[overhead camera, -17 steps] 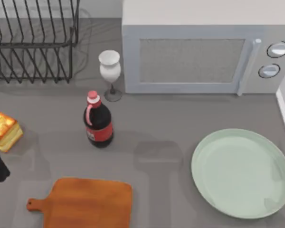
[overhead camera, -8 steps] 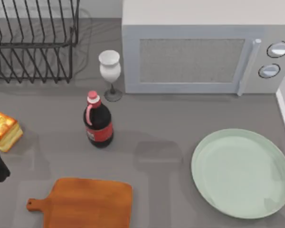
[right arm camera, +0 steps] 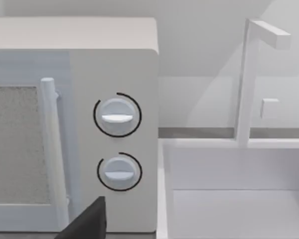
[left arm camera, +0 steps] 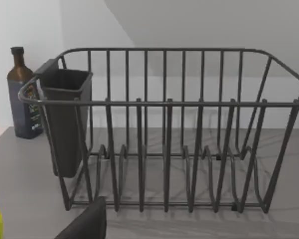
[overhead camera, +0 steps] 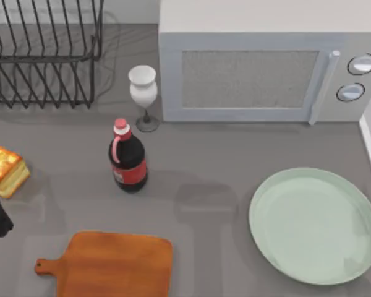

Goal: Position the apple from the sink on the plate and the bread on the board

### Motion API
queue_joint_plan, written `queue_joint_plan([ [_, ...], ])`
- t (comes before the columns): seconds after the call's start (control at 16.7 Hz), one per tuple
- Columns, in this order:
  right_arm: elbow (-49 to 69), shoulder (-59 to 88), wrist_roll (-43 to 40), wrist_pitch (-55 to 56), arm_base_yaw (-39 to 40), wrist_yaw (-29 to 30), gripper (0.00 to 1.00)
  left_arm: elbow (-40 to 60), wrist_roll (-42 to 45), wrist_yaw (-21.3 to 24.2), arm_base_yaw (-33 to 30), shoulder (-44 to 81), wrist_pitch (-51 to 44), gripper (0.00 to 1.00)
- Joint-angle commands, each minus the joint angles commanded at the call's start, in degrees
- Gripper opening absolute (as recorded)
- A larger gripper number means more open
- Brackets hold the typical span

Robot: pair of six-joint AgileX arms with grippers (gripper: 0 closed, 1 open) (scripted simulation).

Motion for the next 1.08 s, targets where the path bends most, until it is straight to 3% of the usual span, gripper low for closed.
queue_joint_plan([
  [0.48,4.5,5.7,-0.9,-3.0,-1.0,0.0,1.0,0.0,0.0,0.0,0.0,0.0,0.0,1.0],
  [1.08,38.9,50.5,-7.9,-25.3,-8.3,0.1,1.0,0.0,0.0,0.0,0.0,0.0,0.0,1.0],
])
